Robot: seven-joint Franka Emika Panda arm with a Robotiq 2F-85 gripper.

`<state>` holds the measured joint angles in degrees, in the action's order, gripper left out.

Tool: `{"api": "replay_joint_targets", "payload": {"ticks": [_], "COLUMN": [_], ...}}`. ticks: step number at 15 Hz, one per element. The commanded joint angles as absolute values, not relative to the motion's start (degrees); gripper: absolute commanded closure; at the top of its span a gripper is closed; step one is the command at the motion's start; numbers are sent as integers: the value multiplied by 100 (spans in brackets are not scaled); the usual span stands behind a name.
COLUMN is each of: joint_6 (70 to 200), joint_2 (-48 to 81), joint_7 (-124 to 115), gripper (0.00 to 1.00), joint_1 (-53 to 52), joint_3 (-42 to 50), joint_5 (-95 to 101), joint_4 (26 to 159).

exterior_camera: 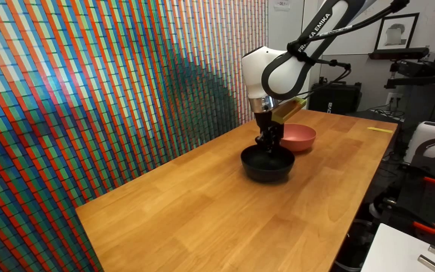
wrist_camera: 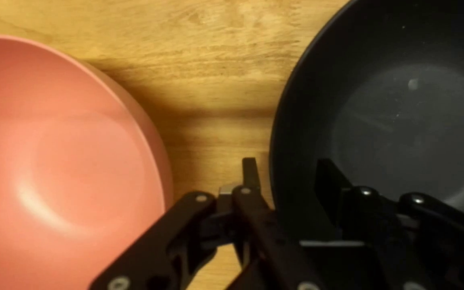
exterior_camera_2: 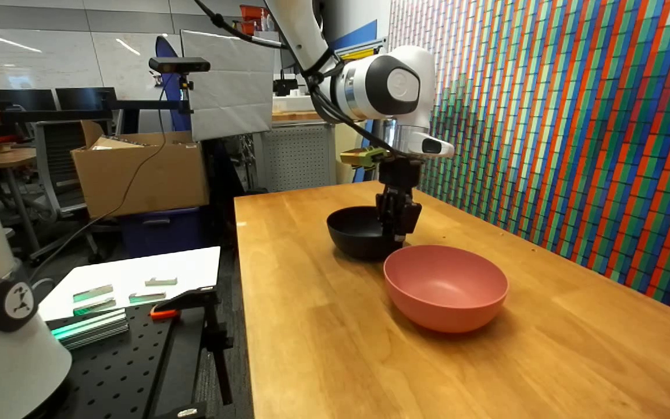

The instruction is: Put the black bowl in the pink bowl

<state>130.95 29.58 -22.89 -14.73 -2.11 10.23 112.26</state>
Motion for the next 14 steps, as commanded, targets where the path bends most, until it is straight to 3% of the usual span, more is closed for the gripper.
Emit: {"api": "replay_joint_targets", "payload": {"ticks": [1,2,3,14], "joint_6": [13013,12985,12970,12892], "joint_2": [3033,3027,3027,2815], "joint_7": [-2460,-2466,-2464,-2537], "gripper": [89,98,99,98], "joint_1": [-1560,-1551,-1544,-1467], "joint_3": [-43,-24,-10,31], "joint_5": [1130,1126,1118,971], "joint_4": [10988,10961,10934,10385]}}
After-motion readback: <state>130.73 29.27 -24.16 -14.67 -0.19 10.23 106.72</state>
